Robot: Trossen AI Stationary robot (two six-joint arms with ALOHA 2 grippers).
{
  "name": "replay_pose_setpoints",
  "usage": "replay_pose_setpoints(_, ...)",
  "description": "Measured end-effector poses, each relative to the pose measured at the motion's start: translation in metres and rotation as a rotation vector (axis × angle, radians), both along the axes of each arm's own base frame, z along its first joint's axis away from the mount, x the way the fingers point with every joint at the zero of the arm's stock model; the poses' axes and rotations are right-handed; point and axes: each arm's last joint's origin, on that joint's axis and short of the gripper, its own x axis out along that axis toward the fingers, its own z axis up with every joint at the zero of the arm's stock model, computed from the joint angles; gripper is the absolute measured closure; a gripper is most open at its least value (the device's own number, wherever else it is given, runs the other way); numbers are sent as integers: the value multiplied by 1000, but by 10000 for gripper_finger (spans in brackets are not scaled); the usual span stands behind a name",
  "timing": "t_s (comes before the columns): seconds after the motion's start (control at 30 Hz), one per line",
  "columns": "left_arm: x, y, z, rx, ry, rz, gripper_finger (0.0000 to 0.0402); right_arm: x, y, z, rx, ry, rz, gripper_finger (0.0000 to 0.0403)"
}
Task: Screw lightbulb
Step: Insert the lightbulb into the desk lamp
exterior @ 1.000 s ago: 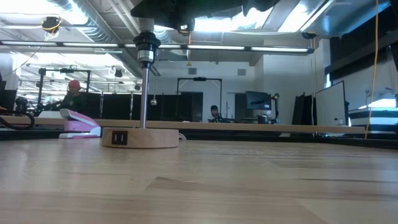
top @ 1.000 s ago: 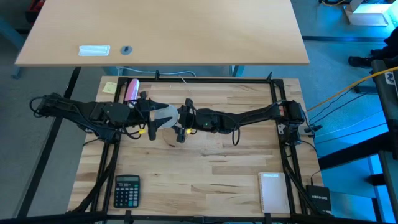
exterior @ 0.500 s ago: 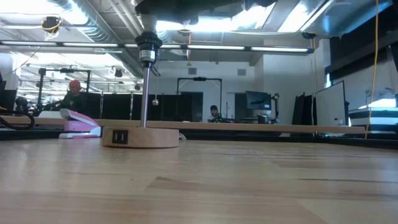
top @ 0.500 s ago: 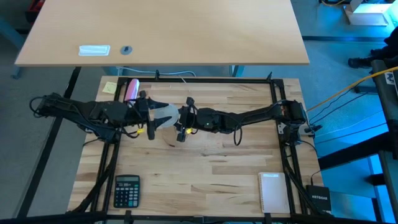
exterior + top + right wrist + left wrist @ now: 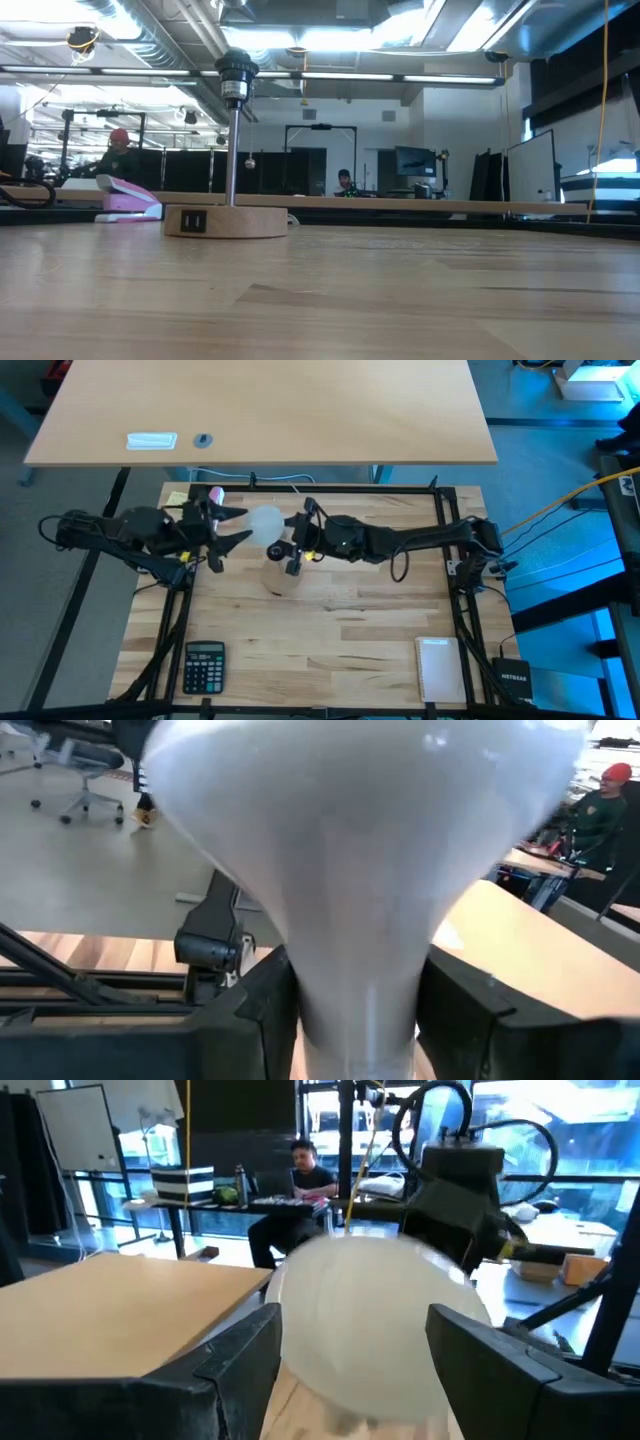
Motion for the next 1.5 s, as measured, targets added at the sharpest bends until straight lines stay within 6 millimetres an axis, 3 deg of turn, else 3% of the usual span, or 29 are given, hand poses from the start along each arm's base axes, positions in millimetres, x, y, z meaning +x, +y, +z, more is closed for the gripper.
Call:
replay_pose_setpoints(0.27, 3, -4, -3, 2, 24, -122, 163, -40, 19, 41, -31, 27, 14, 244)
replay_pose_setpoints(0.4, 14, -7, -10, 0, 75, -128, 163, -53, 32, 42, -17, 114, 43, 243)
replay_pose_setpoints(0.57, 46, -15, -28, 27, 147, -140, 163, -54, 50, 39, -20, 118, 90, 243)
replay_pose_setpoints(0.73, 68, -26, -34, 50, 133, -188, 163, -52, 51, 38, -20, 84, 93, 242)
replay_pose_setpoints(1.13, 70, -38, -22, 105, 9, -244, 163, -41, 55, 17, -1, 9, 185, 241)
replay_pose_setpoints(1.5, 84, -41, -26, 107, -17, -236, 162, -38, 56, 12, 4, 15, 182, 240)
